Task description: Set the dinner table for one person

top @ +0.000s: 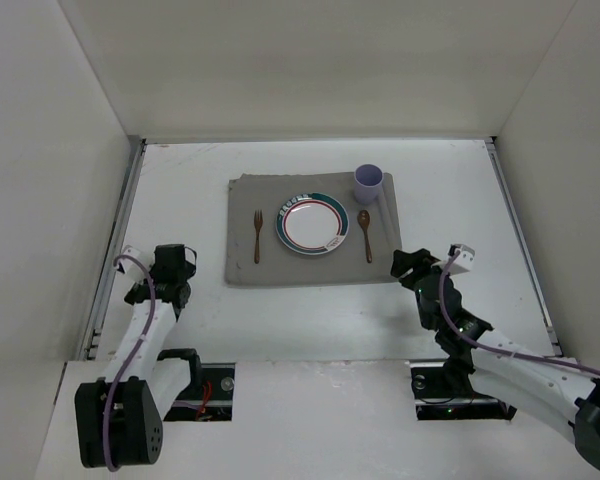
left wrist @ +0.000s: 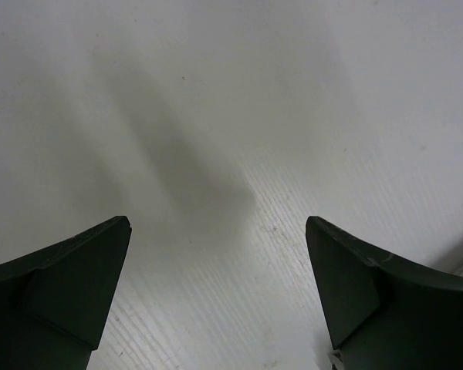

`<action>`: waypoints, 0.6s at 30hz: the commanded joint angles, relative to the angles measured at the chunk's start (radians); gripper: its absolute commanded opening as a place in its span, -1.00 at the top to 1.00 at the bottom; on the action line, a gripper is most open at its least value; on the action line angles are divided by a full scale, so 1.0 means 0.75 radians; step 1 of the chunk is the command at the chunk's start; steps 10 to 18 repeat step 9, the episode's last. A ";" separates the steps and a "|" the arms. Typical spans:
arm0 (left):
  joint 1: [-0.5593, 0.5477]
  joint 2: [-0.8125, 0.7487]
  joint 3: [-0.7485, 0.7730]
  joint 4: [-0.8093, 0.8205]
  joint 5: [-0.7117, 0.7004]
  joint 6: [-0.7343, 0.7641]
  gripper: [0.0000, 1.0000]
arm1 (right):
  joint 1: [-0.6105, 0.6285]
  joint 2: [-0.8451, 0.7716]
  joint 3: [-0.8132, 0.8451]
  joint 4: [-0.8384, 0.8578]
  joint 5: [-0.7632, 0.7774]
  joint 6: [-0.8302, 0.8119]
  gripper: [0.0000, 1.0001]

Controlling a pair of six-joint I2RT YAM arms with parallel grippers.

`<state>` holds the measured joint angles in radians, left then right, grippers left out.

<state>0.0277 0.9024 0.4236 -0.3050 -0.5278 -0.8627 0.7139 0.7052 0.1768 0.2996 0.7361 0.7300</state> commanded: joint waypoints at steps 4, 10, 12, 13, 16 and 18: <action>-0.024 0.038 0.059 0.012 -0.002 -0.024 -1.00 | -0.002 -0.018 0.061 0.069 -0.002 -0.006 -0.25; -0.052 0.065 0.104 -0.002 -0.016 0.001 -1.00 | -0.002 -0.026 0.061 0.069 0.000 -0.010 -0.25; -0.052 0.065 0.104 -0.002 -0.016 0.001 -1.00 | -0.002 -0.026 0.061 0.069 0.000 -0.010 -0.25; -0.052 0.065 0.104 -0.002 -0.016 0.001 -1.00 | -0.002 -0.026 0.061 0.069 0.000 -0.010 -0.25; -0.052 0.065 0.104 -0.002 -0.016 0.001 -1.00 | -0.002 -0.026 0.061 0.069 0.000 -0.010 -0.25; -0.052 0.065 0.104 -0.002 -0.016 0.001 -1.00 | -0.002 -0.026 0.061 0.069 0.000 -0.010 -0.25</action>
